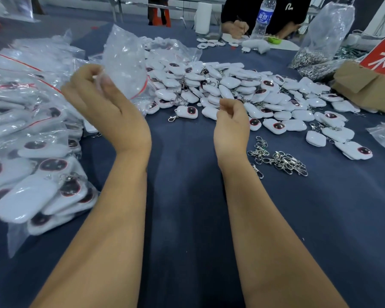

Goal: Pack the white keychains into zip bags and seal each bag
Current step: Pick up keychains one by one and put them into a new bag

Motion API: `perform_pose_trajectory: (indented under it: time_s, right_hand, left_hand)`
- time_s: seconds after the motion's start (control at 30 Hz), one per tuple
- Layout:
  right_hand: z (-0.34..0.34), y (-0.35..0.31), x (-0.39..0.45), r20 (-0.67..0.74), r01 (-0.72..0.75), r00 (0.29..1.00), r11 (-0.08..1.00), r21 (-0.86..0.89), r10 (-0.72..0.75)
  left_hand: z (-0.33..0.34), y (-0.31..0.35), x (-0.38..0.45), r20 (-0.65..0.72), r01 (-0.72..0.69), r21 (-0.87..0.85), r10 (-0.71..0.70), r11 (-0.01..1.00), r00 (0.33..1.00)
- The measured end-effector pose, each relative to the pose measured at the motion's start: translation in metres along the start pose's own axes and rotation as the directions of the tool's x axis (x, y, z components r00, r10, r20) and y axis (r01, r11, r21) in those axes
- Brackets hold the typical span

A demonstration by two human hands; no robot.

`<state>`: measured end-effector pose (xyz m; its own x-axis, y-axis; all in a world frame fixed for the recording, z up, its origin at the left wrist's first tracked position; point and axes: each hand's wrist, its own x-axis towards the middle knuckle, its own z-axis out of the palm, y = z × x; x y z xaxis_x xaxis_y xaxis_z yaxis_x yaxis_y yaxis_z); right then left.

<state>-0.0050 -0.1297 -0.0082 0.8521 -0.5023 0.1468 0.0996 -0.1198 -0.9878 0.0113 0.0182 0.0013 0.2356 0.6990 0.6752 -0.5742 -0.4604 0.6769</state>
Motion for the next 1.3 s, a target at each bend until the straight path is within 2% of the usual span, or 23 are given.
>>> perform_pose_trajectory:
  time_s: [0.07,0.1,0.13,0.17,0.2,0.23,0.27,0.3,0.33,0.4,0.47,0.53,0.6,0.73,0.83,0.97,1.07,1.2,1.27,1.3]
  right_hand:
    - [-0.002,0.002,0.003,0.034,0.021,0.999,0.994,-0.107,-0.018]
    - [-0.002,0.003,0.004,0.083,0.055,0.996,0.975,-0.217,-0.038]
    - [-0.002,0.005,0.005,0.148,0.106,0.987,0.928,-0.357,-0.056]
    - [-0.002,0.006,0.006,0.218,0.163,0.974,0.850,-0.500,-0.059]
    - [-0.002,0.008,0.006,0.275,0.215,0.960,0.759,-0.614,-0.050]
    - [-0.001,0.010,0.005,0.311,0.255,0.949,0.678,-0.689,-0.041]
    - [0.000,0.011,0.004,0.323,0.279,0.945,0.619,-0.734,-0.043]
    - [0.002,0.012,0.003,0.317,0.295,0.946,0.575,-0.763,-0.064]
    - [0.002,0.012,0.002,0.297,0.302,0.949,0.544,-0.782,-0.100]
    - [0.003,0.013,0.002,0.248,0.295,0.956,0.526,-0.798,-0.159]
    - [0.003,0.013,0.002,0.251,0.291,0.956,0.529,-0.797,-0.148]
    - [0.003,0.015,0.002,0.321,0.322,0.943,0.479,-0.817,-0.086]
    - [0.003,0.016,0.002,0.350,0.352,0.933,0.431,-0.831,-0.087]
    - [0.002,0.015,0.001,0.236,0.301,0.953,0.509,-0.806,-0.189]
    - [0.002,0.015,0.000,0.270,0.320,0.947,0.550,-0.771,-0.173]
    - [0.002,0.015,0.000,0.295,0.346,0.938,0.466,-0.814,-0.181]
    - [0.003,0.013,0.000,0.240,0.308,0.950,0.464,-0.831,-0.200]
    - [0.004,0.009,-0.003,0.199,0.262,0.965,0.545,-0.796,-0.174]
    - [0.003,0.006,-0.004,0.186,0.242,0.970,0.633,-0.735,-0.156]
    - [0.003,0.005,-0.005,0.174,0.228,0.974,0.684,-0.693,-0.148]
  left_hand:
    - [-0.003,0.000,0.003,0.019,-0.075,0.108,0.073,0.991,0.997]
    - [-0.003,0.002,0.002,0.112,-0.119,0.196,0.098,0.973,0.989]
    - [-0.003,0.003,-0.001,0.270,-0.172,0.291,0.091,0.941,0.959]
    - [-0.002,0.001,-0.006,0.456,-0.230,0.361,0.045,0.904,0.889]
    - [0.000,-0.003,-0.011,0.610,-0.266,0.394,-0.034,0.880,0.791]
    - [0.001,-0.008,-0.016,0.711,-0.254,0.403,-0.127,0.879,0.691]
    - [0.002,-0.011,-0.019,0.763,-0.192,0.413,-0.223,0.890,0.607]
    - [0.002,-0.013,-0.020,0.775,-0.123,0.433,-0.299,0.893,0.557]
    - [0.002,-0.014,-0.021,0.761,-0.076,0.454,-0.342,0.888,0.552]
    - [0.002,-0.016,-0.021,0.698,-0.028,0.486,-0.368,0.874,0.615]
    - [0.003,-0.016,-0.020,0.656,-0.004,0.504,-0.380,0.864,0.652]
    - [0.004,-0.016,-0.021,0.666,-0.027,0.511,-0.376,0.859,0.645]
    - [0.006,-0.017,-0.022,0.701,-0.098,0.502,-0.338,0.859,0.629]
    - [0.007,-0.014,-0.024,0.723,-0.188,0.446,-0.228,0.875,0.652]
    - [0.007,-0.012,-0.026,0.739,-0.223,0.405,-0.174,0.887,0.650]
    - [0.007,-0.005,-0.028,0.795,-0.144,0.285,-0.150,0.948,0.587]
    - [0.008,-0.003,-0.034,0.880,-0.203,0.218,-0.102,0.955,0.463]
    - [0.009,-0.006,-0.035,0.940,-0.208,0.204,-0.132,0.957,0.315]
    - [0.010,-0.007,-0.034,0.942,-0.223,0.242,-0.174,0.944,0.287]
    - [0.010,-0.008,-0.033,0.934,-0.231,0.271,-0.198,0.934,0.296]
